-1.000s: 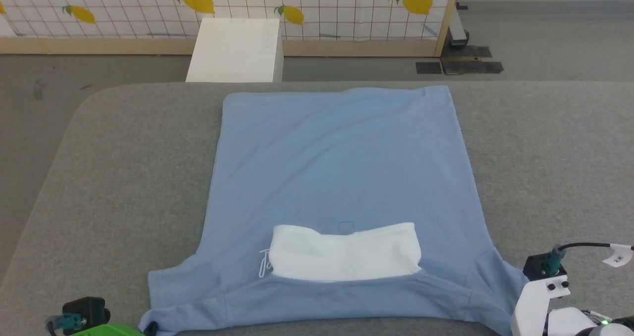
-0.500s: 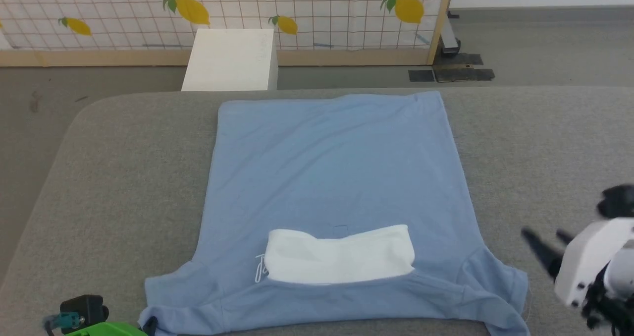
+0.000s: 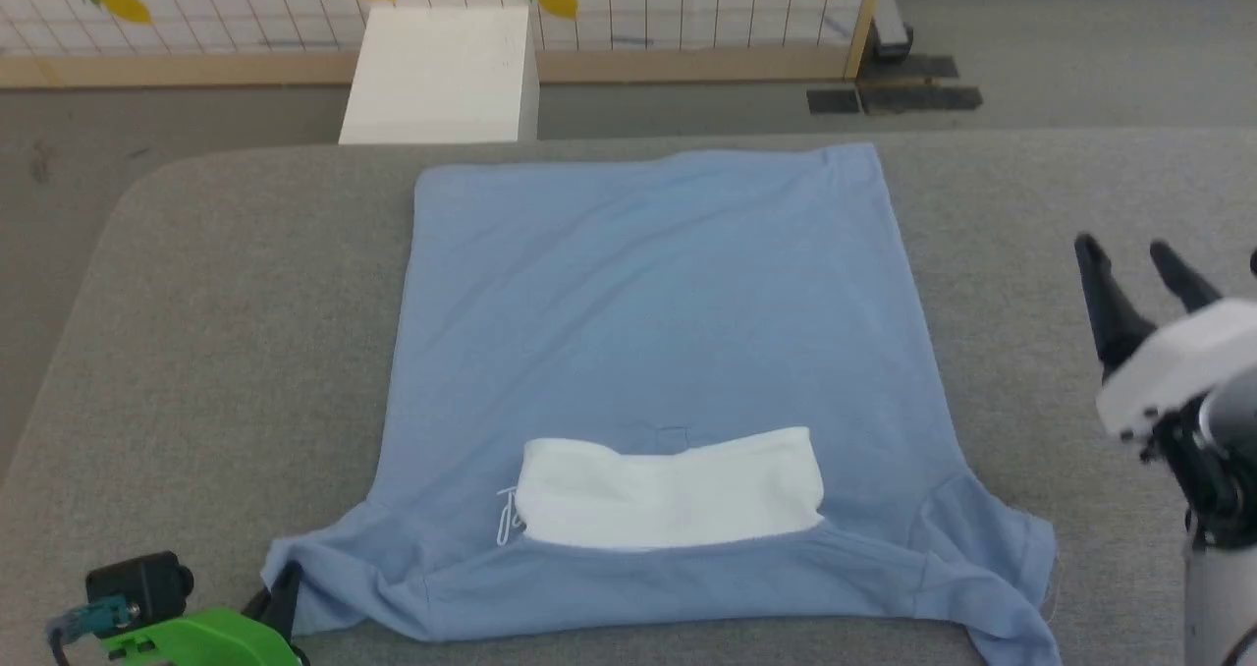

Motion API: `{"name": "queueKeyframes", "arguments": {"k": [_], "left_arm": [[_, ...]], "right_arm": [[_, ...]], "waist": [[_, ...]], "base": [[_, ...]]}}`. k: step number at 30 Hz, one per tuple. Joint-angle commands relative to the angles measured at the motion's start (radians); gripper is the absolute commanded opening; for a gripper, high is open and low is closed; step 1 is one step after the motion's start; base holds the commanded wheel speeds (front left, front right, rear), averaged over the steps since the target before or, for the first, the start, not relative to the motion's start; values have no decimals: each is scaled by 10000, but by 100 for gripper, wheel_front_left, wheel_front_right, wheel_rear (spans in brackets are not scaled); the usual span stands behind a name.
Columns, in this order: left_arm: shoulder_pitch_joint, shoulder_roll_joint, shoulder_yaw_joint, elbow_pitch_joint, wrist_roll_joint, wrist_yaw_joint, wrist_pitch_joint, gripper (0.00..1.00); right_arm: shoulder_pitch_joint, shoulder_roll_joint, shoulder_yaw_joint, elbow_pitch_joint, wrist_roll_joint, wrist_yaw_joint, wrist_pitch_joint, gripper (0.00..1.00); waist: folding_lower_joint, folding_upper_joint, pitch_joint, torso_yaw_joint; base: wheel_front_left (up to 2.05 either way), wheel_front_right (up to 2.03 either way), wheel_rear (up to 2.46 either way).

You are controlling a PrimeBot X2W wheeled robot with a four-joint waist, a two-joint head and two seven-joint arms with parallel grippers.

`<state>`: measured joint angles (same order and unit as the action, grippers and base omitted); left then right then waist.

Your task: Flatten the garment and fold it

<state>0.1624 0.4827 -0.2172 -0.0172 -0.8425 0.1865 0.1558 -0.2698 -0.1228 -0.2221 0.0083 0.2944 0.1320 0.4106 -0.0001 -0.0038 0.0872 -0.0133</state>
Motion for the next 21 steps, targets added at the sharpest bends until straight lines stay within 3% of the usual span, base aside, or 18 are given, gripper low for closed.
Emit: {"name": "queueKeyframes", "arguments": {"k": [1,10,21], "left_arm": [[-153,109,85,-194,110,-144,-220,0],[-768,279,250,-844,-42,-1015,-774,0],[-1167,527,664,-1874,-684,-1661,-832,0]], "right_arm": [[-657,75,-13,322,-250,-13,-143,100],[-4231,222,-418,1739,-1981,-13,807,100],[-7856,272,-1052,2133,-4692,-13,4139,100]], "waist": [[1,38,843,182],[1,38,3419,1027],[1,38,6028,2042]], "base": [[0,0,0],[0,0,0],[0,0,0]]}}
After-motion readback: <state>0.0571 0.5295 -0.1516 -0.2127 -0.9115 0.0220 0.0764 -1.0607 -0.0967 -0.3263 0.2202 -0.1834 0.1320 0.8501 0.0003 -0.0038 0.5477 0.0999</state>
